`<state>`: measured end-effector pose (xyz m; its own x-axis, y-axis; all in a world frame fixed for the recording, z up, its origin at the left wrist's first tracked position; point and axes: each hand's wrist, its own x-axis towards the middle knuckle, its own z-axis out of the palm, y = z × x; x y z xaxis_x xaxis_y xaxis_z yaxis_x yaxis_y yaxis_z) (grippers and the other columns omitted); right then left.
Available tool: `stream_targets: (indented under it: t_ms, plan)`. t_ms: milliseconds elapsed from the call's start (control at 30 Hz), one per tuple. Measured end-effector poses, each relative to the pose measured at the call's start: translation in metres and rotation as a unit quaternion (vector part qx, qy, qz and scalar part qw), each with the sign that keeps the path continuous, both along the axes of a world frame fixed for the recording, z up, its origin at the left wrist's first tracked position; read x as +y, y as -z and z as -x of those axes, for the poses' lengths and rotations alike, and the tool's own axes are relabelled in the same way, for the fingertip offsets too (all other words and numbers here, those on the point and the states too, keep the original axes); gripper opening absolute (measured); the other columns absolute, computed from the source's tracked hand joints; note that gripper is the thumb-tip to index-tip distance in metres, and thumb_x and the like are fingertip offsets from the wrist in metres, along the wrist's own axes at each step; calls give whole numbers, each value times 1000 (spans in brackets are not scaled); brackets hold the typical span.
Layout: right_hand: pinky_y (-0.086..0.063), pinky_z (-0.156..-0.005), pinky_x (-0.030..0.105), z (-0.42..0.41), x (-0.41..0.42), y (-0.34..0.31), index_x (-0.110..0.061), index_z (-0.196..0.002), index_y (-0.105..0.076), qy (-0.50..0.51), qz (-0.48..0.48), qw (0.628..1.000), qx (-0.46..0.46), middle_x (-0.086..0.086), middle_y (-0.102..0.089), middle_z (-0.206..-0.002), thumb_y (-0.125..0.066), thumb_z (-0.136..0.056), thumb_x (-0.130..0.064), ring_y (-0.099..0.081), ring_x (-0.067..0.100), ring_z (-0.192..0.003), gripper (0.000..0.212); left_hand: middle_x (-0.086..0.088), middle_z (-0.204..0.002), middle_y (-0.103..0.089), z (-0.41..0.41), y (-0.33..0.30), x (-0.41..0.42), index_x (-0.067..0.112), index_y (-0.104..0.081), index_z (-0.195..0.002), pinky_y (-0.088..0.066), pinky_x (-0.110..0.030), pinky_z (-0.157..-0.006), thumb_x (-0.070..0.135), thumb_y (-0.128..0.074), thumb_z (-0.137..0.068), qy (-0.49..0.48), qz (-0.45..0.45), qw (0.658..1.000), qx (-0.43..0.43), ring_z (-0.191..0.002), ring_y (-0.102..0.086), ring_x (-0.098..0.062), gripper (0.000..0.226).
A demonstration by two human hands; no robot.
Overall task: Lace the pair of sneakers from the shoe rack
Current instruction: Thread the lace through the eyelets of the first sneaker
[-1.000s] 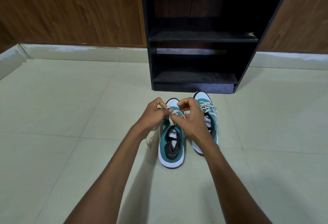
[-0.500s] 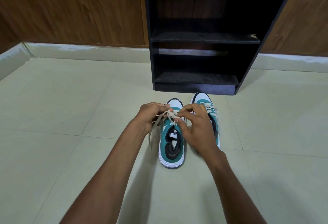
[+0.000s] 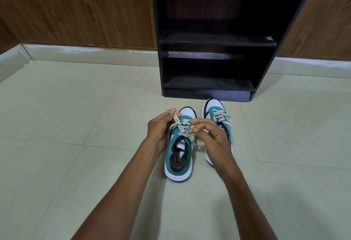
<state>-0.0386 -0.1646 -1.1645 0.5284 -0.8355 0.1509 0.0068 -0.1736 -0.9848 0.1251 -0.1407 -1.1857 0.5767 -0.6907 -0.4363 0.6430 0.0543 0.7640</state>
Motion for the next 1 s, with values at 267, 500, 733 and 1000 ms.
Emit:
stream_targets:
  t_ms: [267,500,733,1000]
  plan:
    - [-54,-93,31,-17,19,13,-20,-91,-68,-36,-30,999,-8,-1,-77,-93,-52,-103,-14,-72,18,-98,21,-2,-68,-69,0,12,-6,9,-66,-100,-60,-35,-75,20,-50,-106,-43,65,997,-23,-66,-67,-18,21]
    - [-47,-85,38,-19,40,23,-35,-88,-55,21,138,982,127,-19,-65,-85,-48,-103,-35,-60,24,-90,16,10,-46,-44,-3,12,-29,10,-69,-91,-41,-23,-51,22,-52,-105,-80,-17,978,-191,-40,-39,-4,25]
    - [-51,-81,49,-7,43,29,-25,-90,-56,34,138,986,91,-11,-64,-87,-48,-103,-30,-60,22,-83,16,18,-89,-72,1,38,-31,39,-67,-93,-40,-37,-98,36,-49,-104,-4,-89,852,-516,-95,-66,-14,22]
    - [-53,-70,47,-6,50,27,-14,-89,-56,51,107,991,66,-2,-61,-82,-49,-103,-28,-57,21,-78,21,-1,-107,-70,-5,54,-50,34,-70,-114,-17,-27,-80,38,-42,-105,42,-182,785,-591,-109,-45,-21,30]
